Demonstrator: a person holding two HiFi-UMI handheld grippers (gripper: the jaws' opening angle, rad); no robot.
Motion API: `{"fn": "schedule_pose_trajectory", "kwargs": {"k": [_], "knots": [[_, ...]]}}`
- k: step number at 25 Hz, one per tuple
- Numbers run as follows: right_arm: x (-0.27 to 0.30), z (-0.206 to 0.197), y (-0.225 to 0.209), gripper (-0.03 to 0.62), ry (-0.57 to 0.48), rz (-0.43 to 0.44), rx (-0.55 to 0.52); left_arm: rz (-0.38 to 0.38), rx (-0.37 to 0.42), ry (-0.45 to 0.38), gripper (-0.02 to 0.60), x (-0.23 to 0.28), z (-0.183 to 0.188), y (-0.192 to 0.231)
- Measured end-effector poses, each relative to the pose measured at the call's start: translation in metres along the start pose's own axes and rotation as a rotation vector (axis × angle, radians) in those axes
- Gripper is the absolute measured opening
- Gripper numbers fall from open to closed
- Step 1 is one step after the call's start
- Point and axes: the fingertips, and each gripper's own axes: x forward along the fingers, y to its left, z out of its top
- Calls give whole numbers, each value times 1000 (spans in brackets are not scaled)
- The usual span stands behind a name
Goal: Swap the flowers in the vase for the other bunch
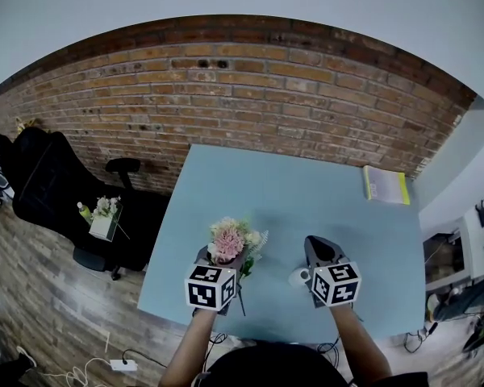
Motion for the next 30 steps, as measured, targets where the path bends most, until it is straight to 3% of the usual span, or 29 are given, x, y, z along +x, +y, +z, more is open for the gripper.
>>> {"fn": "schedule_pose_trajectory", "kwargs": {"k": [17,30], "knots": [[-60,-17,-73,14,-21,-98,69,-116,101,-37,201,40,22,-93],[-87,-30,-109,14,-18,-150,109,-164,194,-183,201,59,54,-139]]}}
